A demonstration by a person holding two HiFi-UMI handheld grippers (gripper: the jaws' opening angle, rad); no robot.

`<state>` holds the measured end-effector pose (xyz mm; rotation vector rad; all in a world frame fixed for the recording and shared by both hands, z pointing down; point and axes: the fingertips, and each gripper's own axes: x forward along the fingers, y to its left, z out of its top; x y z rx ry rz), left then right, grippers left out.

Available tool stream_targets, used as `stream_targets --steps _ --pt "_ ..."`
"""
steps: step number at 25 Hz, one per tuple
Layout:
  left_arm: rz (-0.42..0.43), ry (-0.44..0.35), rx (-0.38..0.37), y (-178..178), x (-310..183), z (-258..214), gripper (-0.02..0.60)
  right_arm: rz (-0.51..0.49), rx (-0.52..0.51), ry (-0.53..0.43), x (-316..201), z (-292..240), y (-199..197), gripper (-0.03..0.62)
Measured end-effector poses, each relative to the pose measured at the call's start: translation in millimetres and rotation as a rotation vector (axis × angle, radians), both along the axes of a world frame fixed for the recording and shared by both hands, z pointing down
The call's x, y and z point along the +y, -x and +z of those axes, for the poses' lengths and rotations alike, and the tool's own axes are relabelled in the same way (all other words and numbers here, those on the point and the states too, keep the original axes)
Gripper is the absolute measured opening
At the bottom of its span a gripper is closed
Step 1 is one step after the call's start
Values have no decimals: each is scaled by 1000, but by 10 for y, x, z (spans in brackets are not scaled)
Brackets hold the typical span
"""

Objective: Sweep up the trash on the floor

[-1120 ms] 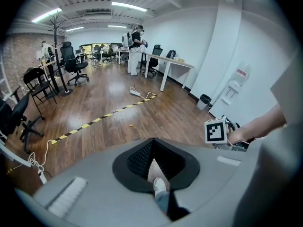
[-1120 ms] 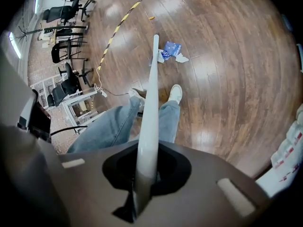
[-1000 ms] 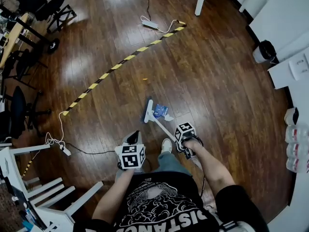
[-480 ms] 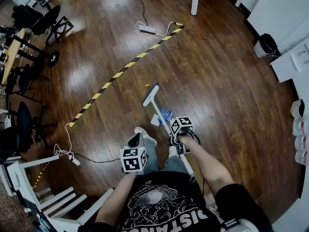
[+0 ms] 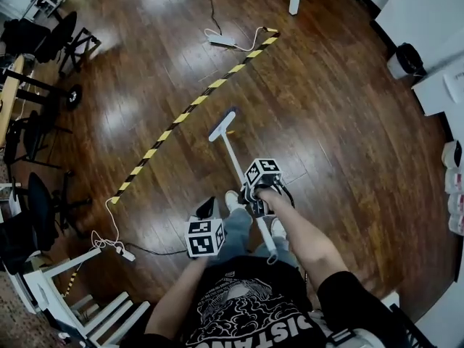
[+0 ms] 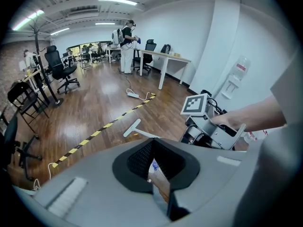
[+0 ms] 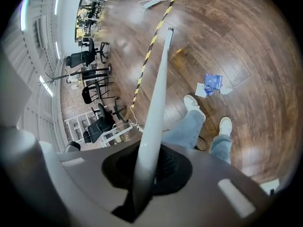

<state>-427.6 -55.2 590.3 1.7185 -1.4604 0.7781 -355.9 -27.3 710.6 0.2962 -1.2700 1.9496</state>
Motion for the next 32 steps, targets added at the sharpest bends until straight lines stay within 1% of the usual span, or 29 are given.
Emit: stream_targets --steps 3,7,11,14,19,21,25,32 --pt "17 9 -2 260 -221 16 6 30 -8 17 -243 38 327 26" --pt "45 33 -6 603 -361 72 6 142 -24 78 -491 147 680 20" --pt "36 48 1 855 -407 166 6 244 -20 154 -528 280 780 14" --pt "23 53 17 938 -459 225 6 379 -40 232 -481 321 782 14" --pt "33 41 46 817 -464 218 6 511 -64 283 -309 316 673 11" --pt "31 38 49 743 -418 207 6 534 -66 295 -224 317 619 11" --pt "20 38 45 556 -249 190 6 513 -55 292 20 301 383 11" --pt "0 39 43 50 171 176 6 444 -30 288 571 321 -268 12"
